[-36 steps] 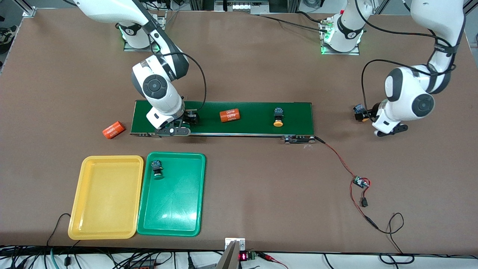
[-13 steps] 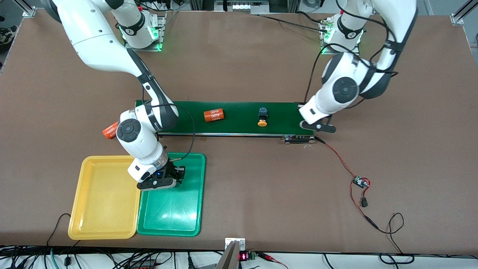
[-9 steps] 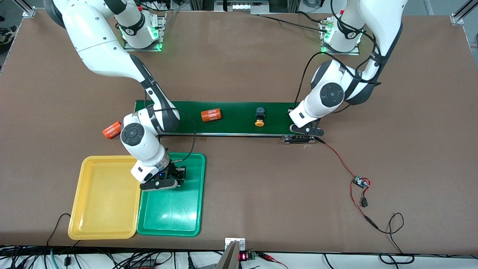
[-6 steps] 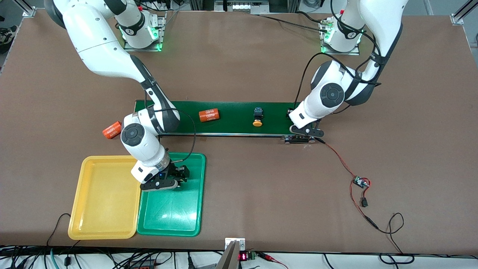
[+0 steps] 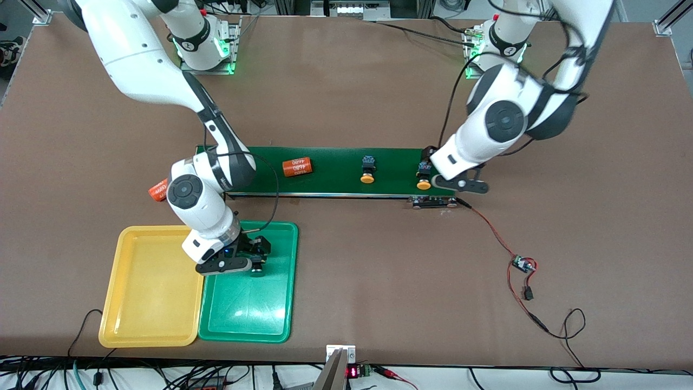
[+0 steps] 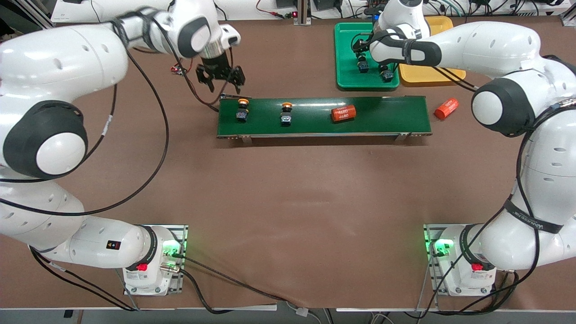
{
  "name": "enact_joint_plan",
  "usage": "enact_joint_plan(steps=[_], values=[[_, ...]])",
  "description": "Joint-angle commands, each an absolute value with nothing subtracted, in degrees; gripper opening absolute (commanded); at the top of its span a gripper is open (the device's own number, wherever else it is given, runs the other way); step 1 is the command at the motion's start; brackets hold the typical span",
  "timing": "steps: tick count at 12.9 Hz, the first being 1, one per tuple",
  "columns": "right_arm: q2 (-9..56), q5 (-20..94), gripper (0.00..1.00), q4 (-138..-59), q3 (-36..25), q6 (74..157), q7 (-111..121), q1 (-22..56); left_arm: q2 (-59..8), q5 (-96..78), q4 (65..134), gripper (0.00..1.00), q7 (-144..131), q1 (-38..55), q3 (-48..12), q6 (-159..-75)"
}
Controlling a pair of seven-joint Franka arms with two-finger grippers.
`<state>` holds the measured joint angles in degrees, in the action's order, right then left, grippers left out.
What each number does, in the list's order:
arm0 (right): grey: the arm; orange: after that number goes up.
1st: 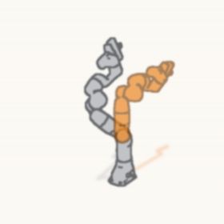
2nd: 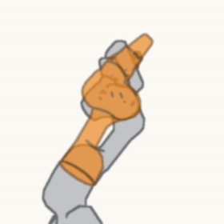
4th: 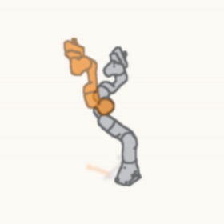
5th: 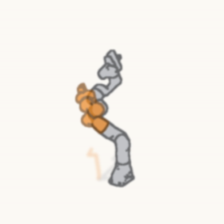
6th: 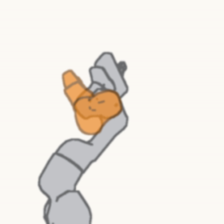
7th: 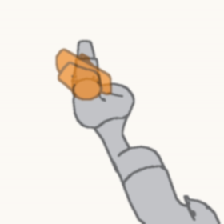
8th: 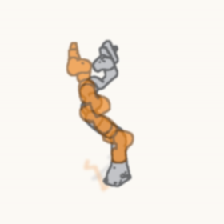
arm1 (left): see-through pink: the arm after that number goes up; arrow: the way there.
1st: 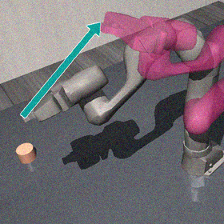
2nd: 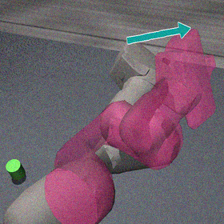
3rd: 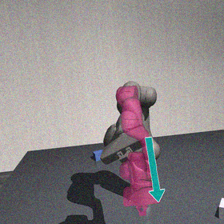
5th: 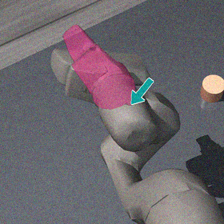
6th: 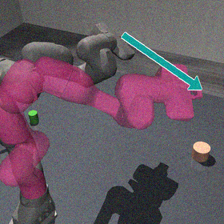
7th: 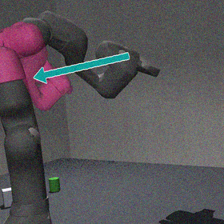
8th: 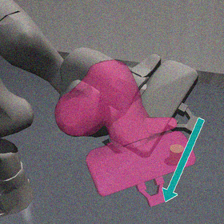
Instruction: Sort buttons by color to trays
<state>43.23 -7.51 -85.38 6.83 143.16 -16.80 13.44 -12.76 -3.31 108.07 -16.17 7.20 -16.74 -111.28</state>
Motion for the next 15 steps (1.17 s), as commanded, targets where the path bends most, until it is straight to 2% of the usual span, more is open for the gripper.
enact_joint_plan(steps=[1,4,7,10,15], values=[[35.0,-7.1,1.0,-91.0,7.0,136.7,-16.2,12.8,-8.3,-3.2,105.7,1.0,-14.9,6.1,-12.0,-106.2],[27.7,-6.9,1.0,-93.8,8.6,126.7,-16.8,11.5,-3.1,-3.2,104.3,1.0,0.1,4.9,-3.6,-99.9],[20.8,-4.1,1.0,-96.9,10.5,118.2,-17.0,10.4,-2.6,-1.1,94.0,1.0,2.6,3.8,0.4,-88.8],[16.3,-2.9,1.0,-102.6,14.2,115.5,-18.2,9.2,-2.6,6.1,91.0,1.0,2.7,3.7,0.4,-90.9],[14.4,-0.7,1.0,-107.0,17.7,116.5,-25.2,8.7,-0.9,1.1,91.9,1.0,2.3,4.1,3.0,-92.1]])
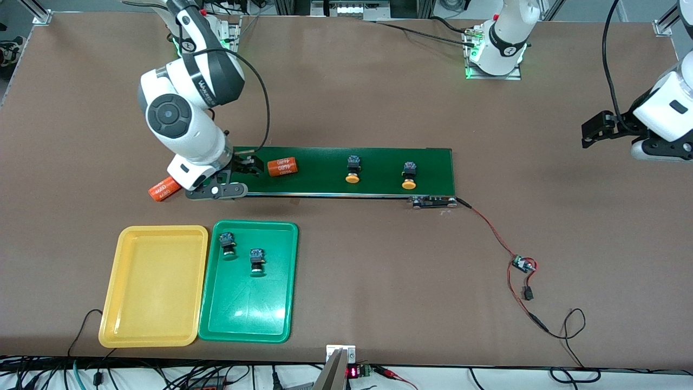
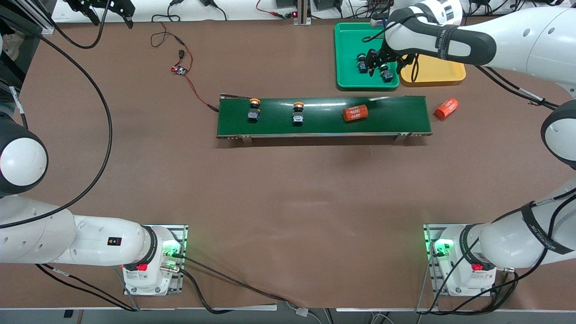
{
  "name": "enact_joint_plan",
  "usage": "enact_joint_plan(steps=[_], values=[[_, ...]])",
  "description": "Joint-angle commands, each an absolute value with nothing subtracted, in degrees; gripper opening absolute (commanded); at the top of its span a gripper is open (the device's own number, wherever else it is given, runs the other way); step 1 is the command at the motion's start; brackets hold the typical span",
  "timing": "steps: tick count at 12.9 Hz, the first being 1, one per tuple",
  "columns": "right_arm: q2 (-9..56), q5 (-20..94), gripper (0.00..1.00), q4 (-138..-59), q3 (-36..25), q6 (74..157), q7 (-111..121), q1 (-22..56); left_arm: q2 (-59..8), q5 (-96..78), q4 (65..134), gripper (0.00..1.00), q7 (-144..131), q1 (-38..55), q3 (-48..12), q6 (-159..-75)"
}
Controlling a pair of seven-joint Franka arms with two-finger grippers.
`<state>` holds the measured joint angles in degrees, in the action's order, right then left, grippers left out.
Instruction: Sort buttons by color to trays
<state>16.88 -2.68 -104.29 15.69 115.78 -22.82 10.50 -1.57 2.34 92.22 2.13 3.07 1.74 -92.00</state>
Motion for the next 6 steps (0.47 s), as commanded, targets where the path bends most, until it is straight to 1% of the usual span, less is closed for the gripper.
enact_joint_plan(steps=[1,3,4,6], values=[[13.9,-0.4,1.0,-107.4,18.9,116.4,-26.5,8.7,-0.8,1.1,92.1,1.0,2.2,4.9,4.4,-92.0],[13.5,-0.4,1.0,-108.5,21.3,117.8,-31.1,8.7,-1.2,1.3,91.4,1.0,2.3,4.9,4.1,-91.9],[13.6,-0.4,1.0,-108.9,22.8,120.2,-33.5,8.9,-1.3,1.3,91.4,1.0,2.2,4.9,4.1,-91.9],[14.8,-0.5,1.0,-109.2,23.6,122.4,-36.4,9.4,-1.2,1.3,91.4,1.0,2.2,4.9,4.0,-91.8]])
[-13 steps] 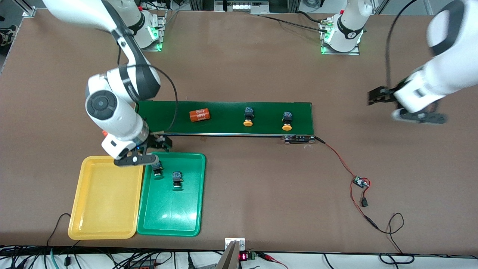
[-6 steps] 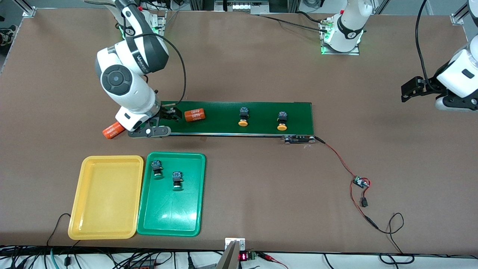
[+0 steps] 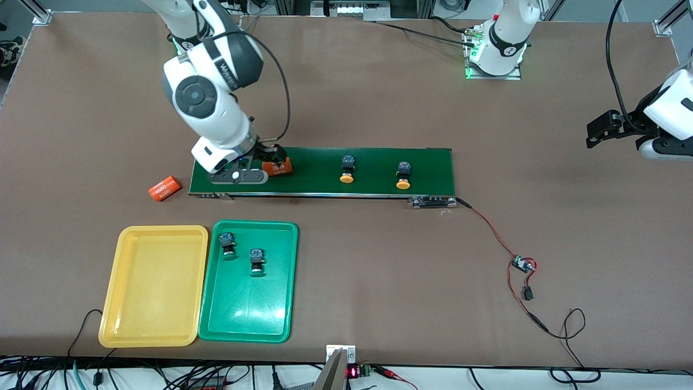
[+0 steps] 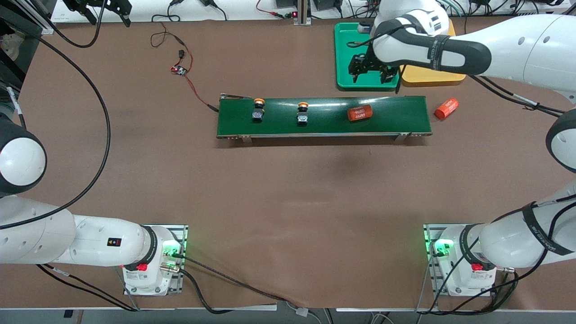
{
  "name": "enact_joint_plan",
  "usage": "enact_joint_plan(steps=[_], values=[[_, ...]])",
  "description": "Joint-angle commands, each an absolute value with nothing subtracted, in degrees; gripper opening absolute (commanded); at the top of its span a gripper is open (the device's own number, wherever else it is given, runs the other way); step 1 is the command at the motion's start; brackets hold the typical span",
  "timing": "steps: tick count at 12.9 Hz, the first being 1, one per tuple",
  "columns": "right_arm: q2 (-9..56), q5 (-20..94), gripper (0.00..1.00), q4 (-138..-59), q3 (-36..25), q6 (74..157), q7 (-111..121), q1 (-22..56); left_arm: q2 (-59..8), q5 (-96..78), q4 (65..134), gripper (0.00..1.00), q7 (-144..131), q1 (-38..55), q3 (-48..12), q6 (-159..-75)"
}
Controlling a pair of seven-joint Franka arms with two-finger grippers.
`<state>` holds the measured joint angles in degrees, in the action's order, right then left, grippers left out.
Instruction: Sort buttons by color to trays
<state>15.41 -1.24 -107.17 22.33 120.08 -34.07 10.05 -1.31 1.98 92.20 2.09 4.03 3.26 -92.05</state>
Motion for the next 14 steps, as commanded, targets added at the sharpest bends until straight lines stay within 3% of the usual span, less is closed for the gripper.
enact_joint_plan(steps=[1,14], values=[[15.4,-0.5,1.0,-109.2,23.6,122.5,-36.4,10.0,-1.2,1.3,91.4,1.0,2.2,4.9,4.0,-91.6],[20.8,-0.7,1.0,-109.2,23.6,126.9,-39.6,15.0,-1.1,1.4,91.2,1.0,2.2,5.3,3.6,-90.4]])
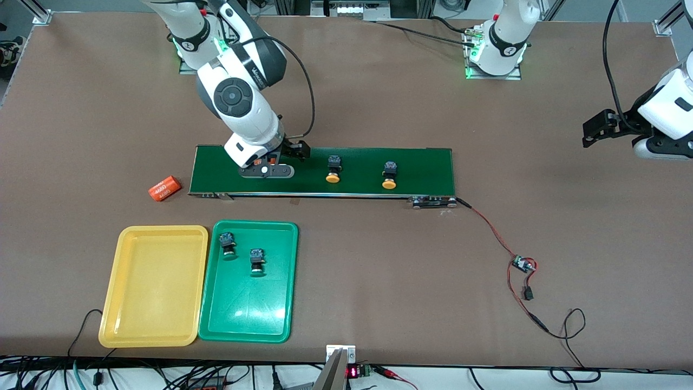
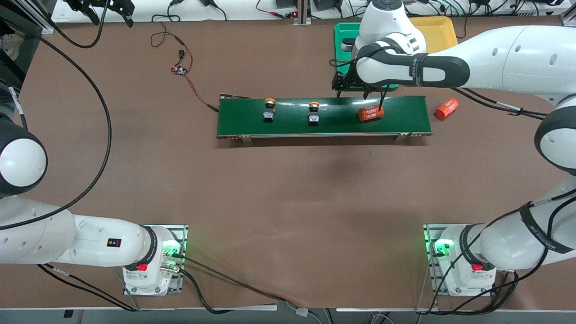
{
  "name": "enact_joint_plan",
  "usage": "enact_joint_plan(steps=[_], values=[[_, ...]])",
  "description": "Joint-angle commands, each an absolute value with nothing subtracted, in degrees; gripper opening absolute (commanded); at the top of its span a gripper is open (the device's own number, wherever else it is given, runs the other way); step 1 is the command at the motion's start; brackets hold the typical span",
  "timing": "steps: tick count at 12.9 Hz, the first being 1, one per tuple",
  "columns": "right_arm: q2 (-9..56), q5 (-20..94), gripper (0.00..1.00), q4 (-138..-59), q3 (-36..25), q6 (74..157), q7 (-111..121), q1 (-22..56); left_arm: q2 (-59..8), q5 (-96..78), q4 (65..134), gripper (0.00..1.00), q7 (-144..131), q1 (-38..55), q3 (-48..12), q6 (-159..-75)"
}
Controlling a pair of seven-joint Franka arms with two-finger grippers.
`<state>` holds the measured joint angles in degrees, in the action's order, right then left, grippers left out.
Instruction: Sort buttons by color to trays
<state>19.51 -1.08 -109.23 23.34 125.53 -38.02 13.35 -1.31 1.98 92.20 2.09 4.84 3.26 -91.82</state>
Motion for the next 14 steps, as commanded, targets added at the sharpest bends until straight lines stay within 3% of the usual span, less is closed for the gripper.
enact_joint_plan(steps=[1,14], values=[[21.8,-1.4,1.0,-108.5,23.6,126.7,-39.6,16.0,-1.1,1.4,91.2,1.0,2.1,5.3,3.6,-90.0],[28.0,-6.4,1.0,-105.9,23.0,129.5,-46.6,20.1,-1.1,1.3,91.1,1.0,2.2,5.4,3.5,-89.5]])
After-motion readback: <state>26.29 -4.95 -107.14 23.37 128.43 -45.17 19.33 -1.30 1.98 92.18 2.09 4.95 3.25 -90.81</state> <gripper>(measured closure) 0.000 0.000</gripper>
